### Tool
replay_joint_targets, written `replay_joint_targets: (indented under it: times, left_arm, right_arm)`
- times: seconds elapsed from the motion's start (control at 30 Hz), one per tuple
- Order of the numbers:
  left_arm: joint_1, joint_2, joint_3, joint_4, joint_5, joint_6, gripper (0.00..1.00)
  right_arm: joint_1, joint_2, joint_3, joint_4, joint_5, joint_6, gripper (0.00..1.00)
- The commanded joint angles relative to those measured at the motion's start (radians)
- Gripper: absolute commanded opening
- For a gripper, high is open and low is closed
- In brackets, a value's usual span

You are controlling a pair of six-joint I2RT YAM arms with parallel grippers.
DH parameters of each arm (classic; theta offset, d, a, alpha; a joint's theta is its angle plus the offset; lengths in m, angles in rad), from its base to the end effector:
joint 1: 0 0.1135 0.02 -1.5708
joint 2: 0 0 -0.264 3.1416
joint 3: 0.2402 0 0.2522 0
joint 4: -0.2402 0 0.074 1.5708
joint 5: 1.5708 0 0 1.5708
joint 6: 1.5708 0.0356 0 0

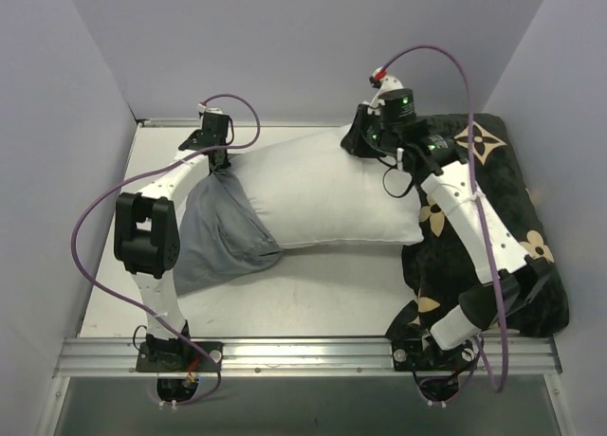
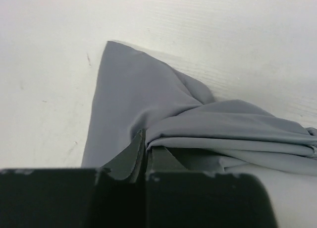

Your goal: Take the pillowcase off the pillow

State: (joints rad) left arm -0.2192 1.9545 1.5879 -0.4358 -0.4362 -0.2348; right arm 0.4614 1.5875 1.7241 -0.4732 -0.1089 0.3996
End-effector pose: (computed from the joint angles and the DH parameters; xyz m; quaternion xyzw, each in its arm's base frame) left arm 0.4355 -0.0816 0.2501 -0.0882 0.9045 0.1131 0.4017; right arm 0.3226 0.1647 0.4341 -0.0566 0.8130 0.2815 0.5066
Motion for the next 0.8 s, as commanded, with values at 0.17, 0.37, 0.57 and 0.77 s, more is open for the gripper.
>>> replay_joint_targets:
  times: [0.17,0.37,0.57,0.77]
  left_arm:
    - [0.123,-0.043,-0.016,-0.031,0.068,-0.047,0.00]
    - [0.058,-0.106,0.032,-0.032,0.249,-0.021,0.64]
    - [0.027,-0.299,-0.083,-0.004,0.182,-0.064,0.89]
    - [-0.078,-0.543,-0.216,-0.003,0.084,-0.162,0.97]
  right_arm:
    - [-0.035,-0.172,0.083,-0.070,0.213,-0.042,0.00]
    - [-0.030,-0.161,0.028,-0.064,0.233,-0.022,0.00]
    - [-0.033,-0.152,0.032,-0.065,0.259,-0.028,0.00]
    - [-0.032,-0.165,-0.011,-0.064,0.267,-0.010,0.00]
